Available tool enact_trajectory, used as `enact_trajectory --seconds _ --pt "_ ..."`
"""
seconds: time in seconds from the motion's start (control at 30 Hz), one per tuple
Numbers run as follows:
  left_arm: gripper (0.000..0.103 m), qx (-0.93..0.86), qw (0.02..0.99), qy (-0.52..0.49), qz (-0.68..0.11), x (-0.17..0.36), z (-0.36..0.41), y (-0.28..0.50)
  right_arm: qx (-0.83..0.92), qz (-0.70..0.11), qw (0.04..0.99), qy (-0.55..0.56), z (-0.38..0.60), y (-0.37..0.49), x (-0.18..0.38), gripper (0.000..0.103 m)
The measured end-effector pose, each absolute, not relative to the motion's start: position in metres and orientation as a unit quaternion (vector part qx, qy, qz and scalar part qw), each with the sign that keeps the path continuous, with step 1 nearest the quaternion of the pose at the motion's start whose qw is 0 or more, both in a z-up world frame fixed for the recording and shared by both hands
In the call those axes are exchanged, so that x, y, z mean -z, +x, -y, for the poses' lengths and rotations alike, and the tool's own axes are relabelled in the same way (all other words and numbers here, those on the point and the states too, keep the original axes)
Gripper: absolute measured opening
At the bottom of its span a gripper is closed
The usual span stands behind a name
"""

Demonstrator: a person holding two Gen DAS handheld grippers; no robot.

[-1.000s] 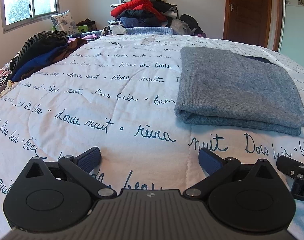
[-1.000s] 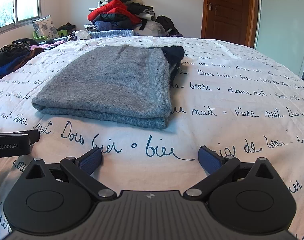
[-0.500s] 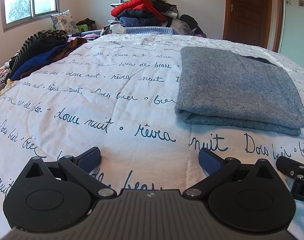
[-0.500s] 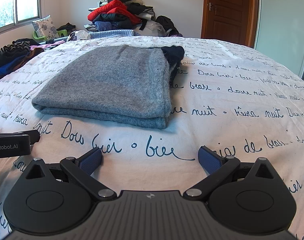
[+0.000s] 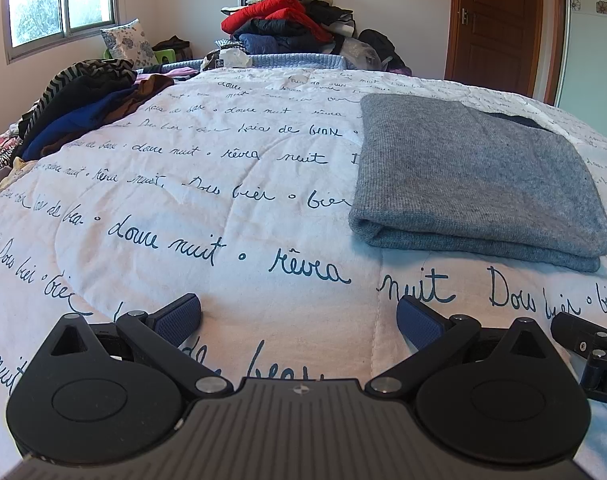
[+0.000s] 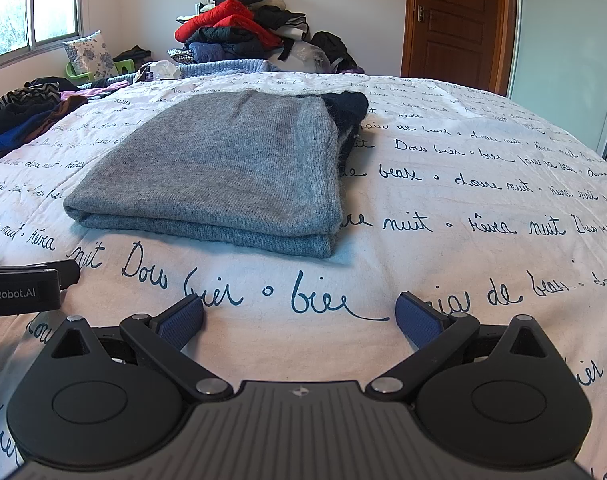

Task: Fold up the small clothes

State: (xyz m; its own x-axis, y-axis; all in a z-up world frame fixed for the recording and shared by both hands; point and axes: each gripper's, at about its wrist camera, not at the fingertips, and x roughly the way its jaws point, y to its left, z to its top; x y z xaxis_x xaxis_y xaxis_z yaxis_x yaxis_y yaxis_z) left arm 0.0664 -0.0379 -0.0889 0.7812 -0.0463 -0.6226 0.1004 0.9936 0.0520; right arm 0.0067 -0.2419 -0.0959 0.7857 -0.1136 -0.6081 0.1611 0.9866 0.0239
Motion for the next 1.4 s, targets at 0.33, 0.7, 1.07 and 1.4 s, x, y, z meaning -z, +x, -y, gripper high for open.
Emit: enact_trajectory --seconds 0.33,0.7,1.07,1.4 --pt "0.103 0.039 0.943 0.041 -0.328 0.089 0.038 0.067 0.073 -0.319 0.944 0.037 0.242 0.007 0.096 0.103" --pt "0.103 0.040 0.942 0.037 -0.330 0.089 0.037 0.067 0.073 -0.319 0.944 0.037 0.242 0.007 0.096 0.103" --pt "0.103 0.042 0.939 0.040 -0.338 0.087 0.038 0.068 0.073 -0.319 0.944 0.037 0.242 0.007 0.096 0.103" --pt "0.103 0.040 0.937 0.032 -0.346 0.080 0.030 0.059 0.060 -0.315 0.947 0.014 0.232 -0.005 0.091 0.103"
